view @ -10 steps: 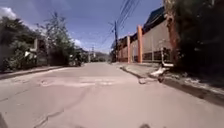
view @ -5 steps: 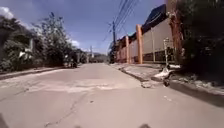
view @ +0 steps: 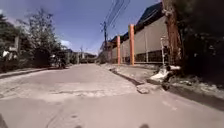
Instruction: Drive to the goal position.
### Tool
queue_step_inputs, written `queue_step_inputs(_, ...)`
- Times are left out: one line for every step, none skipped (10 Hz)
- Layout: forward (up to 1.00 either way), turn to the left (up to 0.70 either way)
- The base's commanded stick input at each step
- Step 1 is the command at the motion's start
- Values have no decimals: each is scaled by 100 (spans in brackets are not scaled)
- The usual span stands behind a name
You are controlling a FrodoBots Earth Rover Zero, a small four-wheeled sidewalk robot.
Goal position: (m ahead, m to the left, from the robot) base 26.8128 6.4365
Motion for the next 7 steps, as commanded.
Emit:
queue_step_inputs(70,0)
queue_step_inputs(70,0)
queue_step_inputs(70,0)
queue_step_inputs(70,0)
queue_step_inputs(70,1)
queue_step_inputs(70,23)
queue_step_inputs(70,35)
